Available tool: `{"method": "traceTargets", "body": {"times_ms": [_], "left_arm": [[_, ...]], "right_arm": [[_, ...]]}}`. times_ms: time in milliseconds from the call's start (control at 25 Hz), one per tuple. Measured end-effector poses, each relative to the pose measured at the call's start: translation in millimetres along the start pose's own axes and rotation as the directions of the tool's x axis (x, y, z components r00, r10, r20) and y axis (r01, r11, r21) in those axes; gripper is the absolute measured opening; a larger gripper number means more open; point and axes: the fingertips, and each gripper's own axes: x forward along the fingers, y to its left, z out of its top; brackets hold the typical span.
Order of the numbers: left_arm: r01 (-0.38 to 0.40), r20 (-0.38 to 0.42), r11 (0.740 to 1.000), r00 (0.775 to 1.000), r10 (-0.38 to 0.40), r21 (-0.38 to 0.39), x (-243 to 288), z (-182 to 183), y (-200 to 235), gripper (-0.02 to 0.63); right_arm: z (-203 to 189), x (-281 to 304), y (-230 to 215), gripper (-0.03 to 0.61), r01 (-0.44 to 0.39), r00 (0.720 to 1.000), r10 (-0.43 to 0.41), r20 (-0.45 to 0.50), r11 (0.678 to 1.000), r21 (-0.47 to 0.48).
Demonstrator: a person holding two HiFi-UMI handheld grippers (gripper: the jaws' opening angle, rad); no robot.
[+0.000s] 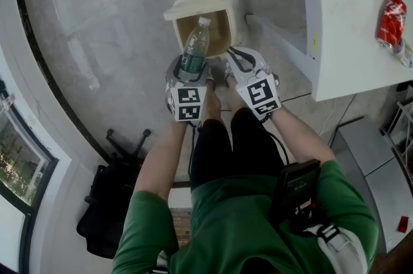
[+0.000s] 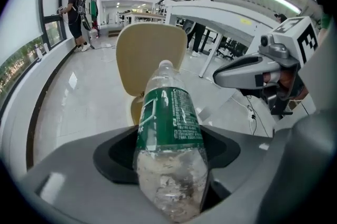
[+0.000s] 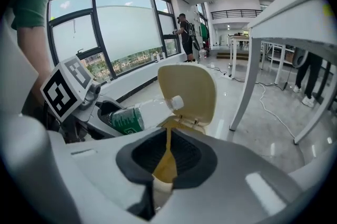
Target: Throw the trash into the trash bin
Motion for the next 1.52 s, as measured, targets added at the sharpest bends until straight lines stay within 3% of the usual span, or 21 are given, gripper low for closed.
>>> {"method": "traceTargets", "body": {"times_ms": [240, 440, 720, 1000, 1200, 1520], "left_arm": [[0.01, -0.136, 0.998, 0.991, -0.001, 0.064, 36.8, -17.8, 4.4, 0.339], [-0.014, -0.244, 0.988, 0.968, 0.051, 0.151, 63.3, -26.5, 8.9, 0.341], [-0.031, -0.305, 0.971, 0.947, 0.105, 0.239, 91.2, -25.3, 10.6, 0.341], [-0.016, -0.341, 0.97, 0.935, 0.101, 0.244, 109.8, -18.4, 10.6, 0.342], [0.002, -0.396, 0.979, 0.914, 0.082, 0.206, 123.0, -22.6, 9.4, 0.344], [0.012, -0.418, 0.986, 0.906, 0.06, 0.167, 141.0, -13.7, 3.6, 0.345]], "right_arm": [[-25.3, 21.8, -10.1, 0.028, 0.004, 0.999, -0.004, -0.042, 1.0, 0.001], [-37.2, 33.3, -17.2, 0.028, 0.001, 0.998, -0.001, -0.056, 1.0, 0.005], [-50.0, 41.2, -17.2, 0.028, -0.01, 0.998, 0.011, -0.06, 1.0, 0.023], [-68.0, 44.2, -27.3, 0.028, 0.012, 0.996, -0.009, -0.087, 0.999, 0.039], [-74.3, 49.0, -37.4, 0.028, 0.026, 0.996, -0.021, -0.091, 0.998, 0.051], [-82.2, 48.1, -45.0, 0.028, 0.028, 0.995, -0.023, -0.093, 0.998, 0.059]]}}
